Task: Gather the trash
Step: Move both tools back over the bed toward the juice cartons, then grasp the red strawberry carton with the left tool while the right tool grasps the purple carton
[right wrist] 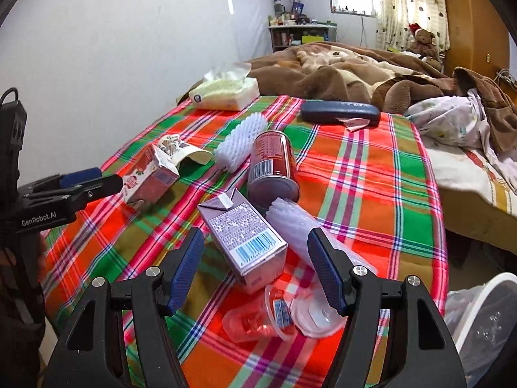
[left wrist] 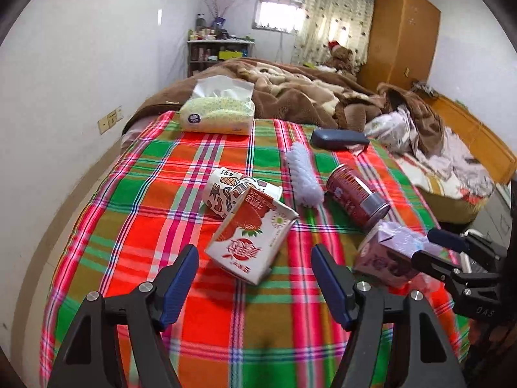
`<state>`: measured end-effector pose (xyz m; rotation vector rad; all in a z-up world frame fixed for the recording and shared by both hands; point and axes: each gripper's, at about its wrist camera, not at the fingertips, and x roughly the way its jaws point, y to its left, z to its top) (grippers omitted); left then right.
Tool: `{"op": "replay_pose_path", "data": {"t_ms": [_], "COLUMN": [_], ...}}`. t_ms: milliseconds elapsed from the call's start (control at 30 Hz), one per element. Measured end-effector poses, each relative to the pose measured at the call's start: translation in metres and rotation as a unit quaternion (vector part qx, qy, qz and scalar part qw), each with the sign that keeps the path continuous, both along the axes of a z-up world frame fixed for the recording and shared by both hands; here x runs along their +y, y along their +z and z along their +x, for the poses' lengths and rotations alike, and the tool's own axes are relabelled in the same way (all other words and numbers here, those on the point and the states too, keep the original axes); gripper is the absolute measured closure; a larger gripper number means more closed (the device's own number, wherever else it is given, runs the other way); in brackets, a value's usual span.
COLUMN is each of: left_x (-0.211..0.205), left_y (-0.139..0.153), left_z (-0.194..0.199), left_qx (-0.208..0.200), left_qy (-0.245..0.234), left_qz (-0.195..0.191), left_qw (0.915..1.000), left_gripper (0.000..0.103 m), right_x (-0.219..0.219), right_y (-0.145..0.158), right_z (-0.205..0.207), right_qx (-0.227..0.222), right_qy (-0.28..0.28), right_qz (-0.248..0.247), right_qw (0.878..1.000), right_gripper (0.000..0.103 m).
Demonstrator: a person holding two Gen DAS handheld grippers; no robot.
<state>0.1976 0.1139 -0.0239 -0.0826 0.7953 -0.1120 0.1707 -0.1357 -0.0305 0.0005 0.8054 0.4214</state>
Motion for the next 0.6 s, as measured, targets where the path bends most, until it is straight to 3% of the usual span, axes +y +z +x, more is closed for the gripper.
{"op": "replay_pose_path", "data": {"t_ms": [300,600], "left_x": [-0.009,-0.007], "left_y": [-0.016,-0.039], "left_z": [0.034,0.051], "left_qx": [0.018,0.051], "left_qy": [-0.039,-0.048], "left_qz": [0.042,0.037], "left_qw": [0.9982,0.9969], "left_gripper": [0.031,0.031], "right_x": [0.016,0.026], "right_y": [-0.009,-0.019], "right_z": [0.013,0.019], "right_qx": [0.02,0.04], "right_qy": [0.024,0.033], "right_qz": [-0.008,-0.015], "right_qw": [0.999,0.999], "right_gripper": [0.035,0.035]}}
